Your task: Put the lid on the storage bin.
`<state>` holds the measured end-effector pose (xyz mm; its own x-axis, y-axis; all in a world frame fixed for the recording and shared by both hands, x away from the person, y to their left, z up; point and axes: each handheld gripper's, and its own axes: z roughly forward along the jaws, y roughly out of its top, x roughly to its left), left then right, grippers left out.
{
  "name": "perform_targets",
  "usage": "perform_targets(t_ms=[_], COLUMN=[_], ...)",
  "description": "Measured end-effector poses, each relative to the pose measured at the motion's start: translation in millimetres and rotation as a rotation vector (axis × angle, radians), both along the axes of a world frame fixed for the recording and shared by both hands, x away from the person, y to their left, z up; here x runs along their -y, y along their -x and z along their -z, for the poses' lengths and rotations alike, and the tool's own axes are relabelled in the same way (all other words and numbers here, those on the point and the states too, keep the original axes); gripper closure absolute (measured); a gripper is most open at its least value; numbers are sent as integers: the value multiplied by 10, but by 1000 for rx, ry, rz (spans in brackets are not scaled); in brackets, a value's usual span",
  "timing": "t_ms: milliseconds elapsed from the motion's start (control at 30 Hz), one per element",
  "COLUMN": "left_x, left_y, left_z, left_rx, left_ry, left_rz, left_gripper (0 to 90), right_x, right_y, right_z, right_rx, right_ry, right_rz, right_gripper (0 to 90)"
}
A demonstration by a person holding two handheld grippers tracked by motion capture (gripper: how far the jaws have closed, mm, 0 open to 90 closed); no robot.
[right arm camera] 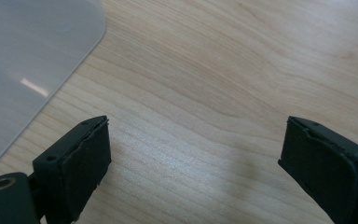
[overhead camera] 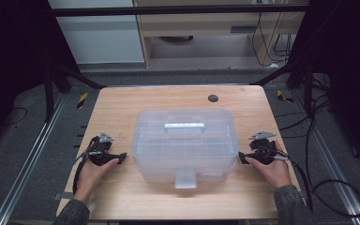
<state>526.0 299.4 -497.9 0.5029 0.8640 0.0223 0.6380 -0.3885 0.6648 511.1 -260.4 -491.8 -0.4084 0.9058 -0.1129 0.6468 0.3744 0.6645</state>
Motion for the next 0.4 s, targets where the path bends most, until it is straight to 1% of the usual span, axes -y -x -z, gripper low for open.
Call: perform_targets(t_ms=[33, 67, 100, 167, 200, 233, 267, 300, 333, 367, 400], left_x=[0, 1, -1, -5, -7, -18, -18, -20, -20, -20, -20], left_y=[0, 7, 11, 11, 12, 20, 20, 24, 24, 20, 20], left_z=[0, 7, 20, 30, 46, 82, 82, 97, 96, 98, 98], left_rx=[0, 8, 14, 20, 32, 62, 62, 72, 70, 66, 66], left_ry=[0, -1, 8, 11, 22, 34, 34, 44, 43, 43, 43], left_rz=[0, 0, -4, -1, -4, 2, 2, 1, 1, -8, -8], left_gripper=[140, 140, 128, 104, 104, 71, 56, 56, 51, 38, 32], right_x=[0, 5, 16, 37, 37, 58, 58, 58, 58, 54, 54], right_y=[0, 0, -1, -3, -3, -5, -5, -3, 1, 2, 2], right_z=[0, 25, 91, 137, 137, 162, 162, 172, 179, 205, 205], right_rx=[0, -5, -5, -3, -3, 1, 1, 10, 14, 30, 30], right_ry=[0, -17, -54, -76, -76, -108, -108, -117, -121, -134, -134], right_rz=[0, -1, -5, 3, 3, 14, 14, 17, 21, 34, 34], right_gripper=[83, 80, 76, 61, 61, 57, 57, 53, 44, 24, 24])
